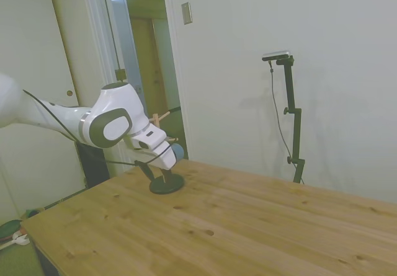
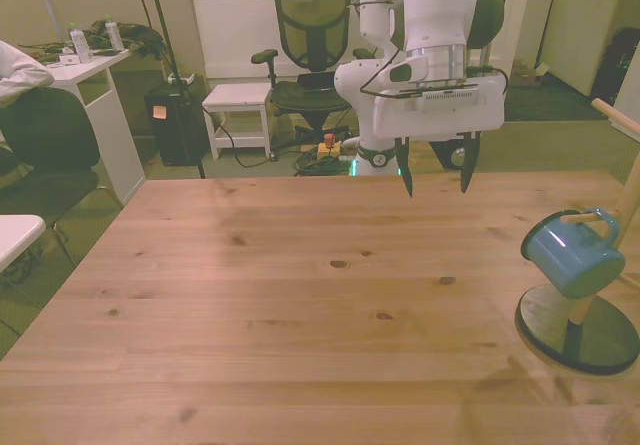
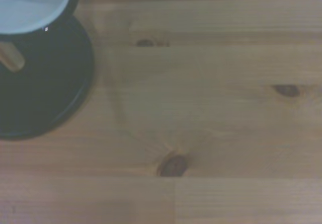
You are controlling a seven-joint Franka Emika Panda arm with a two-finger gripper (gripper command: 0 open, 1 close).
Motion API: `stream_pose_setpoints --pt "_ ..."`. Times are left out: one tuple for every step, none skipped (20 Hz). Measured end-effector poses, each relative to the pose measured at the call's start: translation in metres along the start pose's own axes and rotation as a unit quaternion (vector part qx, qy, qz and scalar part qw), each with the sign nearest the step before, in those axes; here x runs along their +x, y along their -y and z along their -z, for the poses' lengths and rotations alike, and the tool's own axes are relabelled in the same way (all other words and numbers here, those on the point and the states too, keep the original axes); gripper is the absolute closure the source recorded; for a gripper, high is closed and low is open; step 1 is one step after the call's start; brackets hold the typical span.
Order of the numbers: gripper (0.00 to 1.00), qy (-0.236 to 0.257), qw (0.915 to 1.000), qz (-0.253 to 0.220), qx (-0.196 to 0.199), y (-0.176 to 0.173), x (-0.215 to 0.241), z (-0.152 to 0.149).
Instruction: Unload the mug
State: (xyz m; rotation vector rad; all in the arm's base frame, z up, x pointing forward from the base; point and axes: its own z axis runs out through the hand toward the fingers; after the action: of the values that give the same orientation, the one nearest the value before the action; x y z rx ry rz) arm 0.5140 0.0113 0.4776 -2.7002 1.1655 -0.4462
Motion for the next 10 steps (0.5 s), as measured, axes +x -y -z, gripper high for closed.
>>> stream_pose_setpoints --pt "0.00 -0.001 1.0000 0.002 0.001 0.003 0.003 -0.001" --pt "0.00 -0.002 1.0000 0.005 0.002 0.006 0.006 -0.002" --pt "0.00 -0.003 0.9999 0.009 0.004 0.010 0.009 -0.002" --pt "0.00 -0.004 0.9999 0.011 0.005 0.013 0.011 -0.003" --pt "0.00 -0.005 0.9999 0.013 0.007 0.017 0.013 -0.003" --pt "0.00 -0.005 0.9999 0.014 0.008 0.021 0.015 -0.003" --pt "0.00 -0.006 0.9998 0.016 0.010 0.025 0.016 -0.003" --pt "0.00 -0.006 0.9998 0.018 0.012 0.029 0.017 -0.003" --pt "0.00 -0.007 0.9997 0.021 0.013 0.033 0.017 -0.002" --pt "0.00 -0.008 0.9996 0.024 0.014 0.038 0.017 -0.002"
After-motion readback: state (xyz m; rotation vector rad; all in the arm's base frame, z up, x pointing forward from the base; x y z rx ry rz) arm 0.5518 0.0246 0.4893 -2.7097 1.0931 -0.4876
